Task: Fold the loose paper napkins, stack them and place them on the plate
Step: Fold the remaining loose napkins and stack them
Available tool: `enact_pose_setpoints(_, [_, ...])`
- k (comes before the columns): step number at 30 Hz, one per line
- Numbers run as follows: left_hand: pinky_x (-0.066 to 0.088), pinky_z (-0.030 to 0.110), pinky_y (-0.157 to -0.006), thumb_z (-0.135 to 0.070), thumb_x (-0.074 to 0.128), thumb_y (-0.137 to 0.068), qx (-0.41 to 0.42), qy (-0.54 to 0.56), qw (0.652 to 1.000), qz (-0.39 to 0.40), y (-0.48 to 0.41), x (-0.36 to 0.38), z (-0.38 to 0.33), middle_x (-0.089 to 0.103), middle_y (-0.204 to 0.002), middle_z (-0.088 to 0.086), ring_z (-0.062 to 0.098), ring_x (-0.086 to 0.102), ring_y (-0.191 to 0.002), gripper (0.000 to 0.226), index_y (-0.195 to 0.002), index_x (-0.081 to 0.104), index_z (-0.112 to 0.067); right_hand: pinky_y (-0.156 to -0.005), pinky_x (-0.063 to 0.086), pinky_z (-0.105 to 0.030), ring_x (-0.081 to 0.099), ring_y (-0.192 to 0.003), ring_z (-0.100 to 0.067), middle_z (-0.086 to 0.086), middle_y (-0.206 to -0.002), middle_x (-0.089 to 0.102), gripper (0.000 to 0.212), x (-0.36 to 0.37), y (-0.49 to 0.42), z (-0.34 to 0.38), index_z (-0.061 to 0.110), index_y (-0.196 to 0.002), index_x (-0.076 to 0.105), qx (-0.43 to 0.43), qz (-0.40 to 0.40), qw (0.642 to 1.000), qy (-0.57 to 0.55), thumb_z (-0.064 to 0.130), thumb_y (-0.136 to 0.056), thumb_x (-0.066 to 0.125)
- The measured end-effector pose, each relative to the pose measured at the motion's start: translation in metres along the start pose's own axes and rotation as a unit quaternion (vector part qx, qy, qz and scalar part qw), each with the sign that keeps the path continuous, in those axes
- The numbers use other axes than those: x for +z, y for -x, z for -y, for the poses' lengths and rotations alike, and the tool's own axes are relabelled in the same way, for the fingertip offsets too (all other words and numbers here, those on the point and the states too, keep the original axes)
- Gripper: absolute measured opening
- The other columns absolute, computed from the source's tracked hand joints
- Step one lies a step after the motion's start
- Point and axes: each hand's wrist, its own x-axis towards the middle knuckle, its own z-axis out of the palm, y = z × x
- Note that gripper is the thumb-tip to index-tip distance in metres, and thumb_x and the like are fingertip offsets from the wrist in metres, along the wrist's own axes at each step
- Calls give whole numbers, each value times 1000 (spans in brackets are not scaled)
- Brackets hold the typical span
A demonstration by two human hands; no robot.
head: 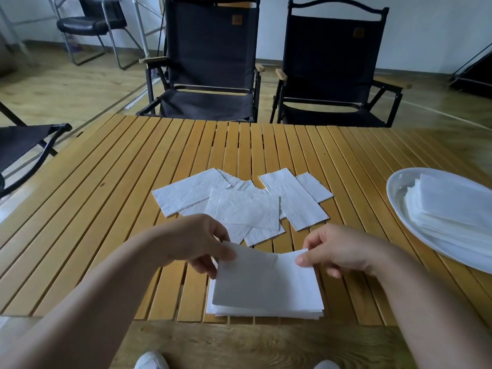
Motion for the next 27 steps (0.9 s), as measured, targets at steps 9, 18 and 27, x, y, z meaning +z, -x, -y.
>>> enact_pose_setpoints(9, [41, 26, -60, -38, 74, -85, 2, -98, 995, -26, -7, 3, 7, 64, -60, -1, 13, 51, -54, 28, -74, 65, -14, -51, 38, -24, 44, -43, -10, -1, -65, 69, 23, 3, -5, -1, 14, -81, 68, 9, -17, 998, 61, 34, -84, 77])
enact_pose_setpoints(18, [37, 21, -56, -47, 77, -80, -39, -202, 978, -37, -16, 7, 13, 55, -63, -5, 10, 45, -56, 32, -73, 61, -21, -55, 40, -26, 46, -47, -11, 4, -58, 58, 35, 6, -11, -3, 18, -72, 59, 51, -52, 989, 129, 45, -78, 81])
enact_pose_setpoints(27, [53, 27, -71, -40, 71, -87, 49, -168, 929, -325, -27, -8, 22, 62, -104, -5, 11, 58, -87, 20, -98, 62, -26, -60, 43, -25, 53, -69, -6, 12, -81, 63, 14, 23, -37, 3, 27, -80, 63, -121, -330, 933, 71, 31, -84, 76])
